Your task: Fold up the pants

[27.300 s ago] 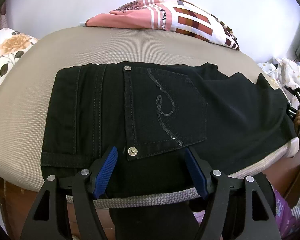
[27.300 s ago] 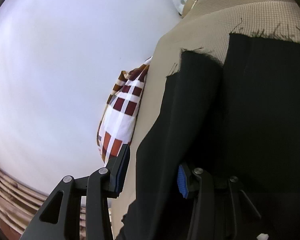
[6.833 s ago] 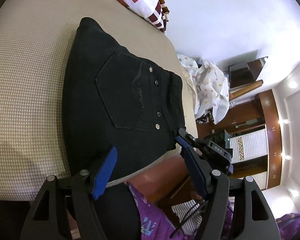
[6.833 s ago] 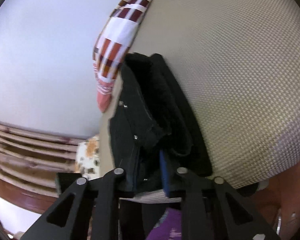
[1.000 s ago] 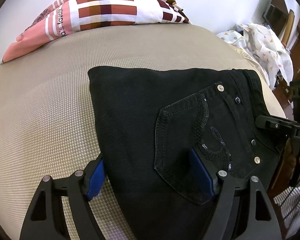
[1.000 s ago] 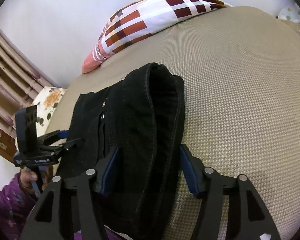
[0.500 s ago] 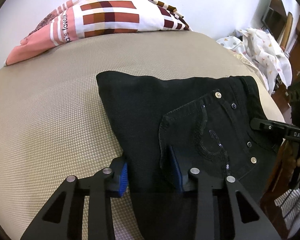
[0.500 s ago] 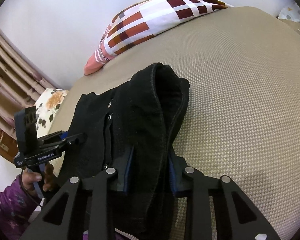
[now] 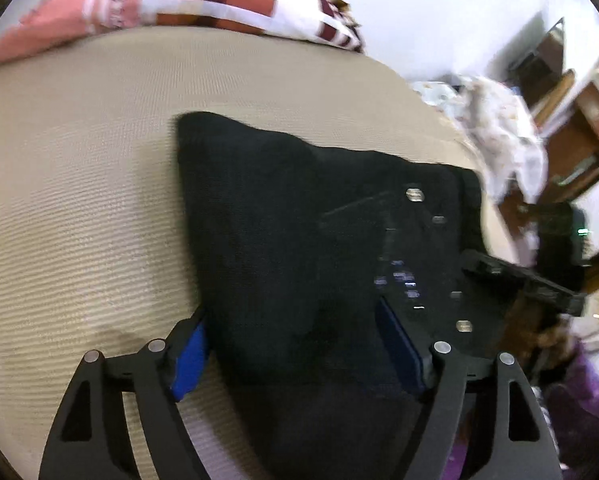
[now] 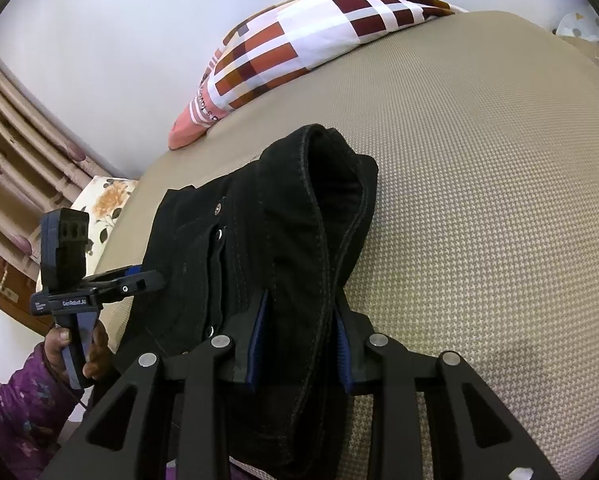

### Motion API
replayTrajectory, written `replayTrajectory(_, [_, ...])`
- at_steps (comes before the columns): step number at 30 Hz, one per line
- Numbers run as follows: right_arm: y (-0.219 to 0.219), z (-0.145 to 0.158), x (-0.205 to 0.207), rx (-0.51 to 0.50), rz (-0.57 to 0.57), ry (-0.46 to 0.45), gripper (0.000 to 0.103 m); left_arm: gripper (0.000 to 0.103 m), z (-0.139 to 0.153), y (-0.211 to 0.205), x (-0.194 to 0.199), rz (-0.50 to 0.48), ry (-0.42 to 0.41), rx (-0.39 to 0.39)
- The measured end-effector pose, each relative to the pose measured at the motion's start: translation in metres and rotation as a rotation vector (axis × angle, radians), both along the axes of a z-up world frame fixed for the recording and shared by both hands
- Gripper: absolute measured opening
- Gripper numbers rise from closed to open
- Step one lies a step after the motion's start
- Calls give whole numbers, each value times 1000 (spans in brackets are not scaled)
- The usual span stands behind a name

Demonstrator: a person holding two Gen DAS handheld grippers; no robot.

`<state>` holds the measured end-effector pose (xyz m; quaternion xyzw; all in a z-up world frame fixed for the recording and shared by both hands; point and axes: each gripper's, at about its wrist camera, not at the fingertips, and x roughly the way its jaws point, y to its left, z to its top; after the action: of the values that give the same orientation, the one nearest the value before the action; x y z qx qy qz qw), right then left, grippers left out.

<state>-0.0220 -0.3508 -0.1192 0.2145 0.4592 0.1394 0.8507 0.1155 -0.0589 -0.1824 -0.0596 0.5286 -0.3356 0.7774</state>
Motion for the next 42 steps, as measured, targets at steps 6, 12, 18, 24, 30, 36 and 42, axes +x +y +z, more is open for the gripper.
replayTrajectory(6, [-1, 0, -3, 26, -11, -8, 27, 33, -1, 13, 1, 27, -28, -7])
replayTrajectory(12, [-2, 1, -3, 25, -3, -3, 27, 34, -2, 15, 6, 18, -4, -22])
replayTrajectory(18, [-4, -4, 2, 44, -9, 24, 35, 52, -3, 9, 4, 12, 10, -58])
replayTrajectory(24, [2, 5, -3, 35, -9, -14, 23, 20, 9, 4, -8, 20, -88, 22])
replayTrajectory(30, [9, 22, -8, 54, -16, -53, 21, 17, 25, 2, -22, 36, -166, 58])
replayTrajectory(36, [24, 31, -3, 74, 1, -69, 20, 17, 34, 21, -25, 78, -186, 54])
replayTrajectory(42, [53, 41, 13, 90, 43, -88, 20, 17, 51, 52, -28, 137, -231, 68])
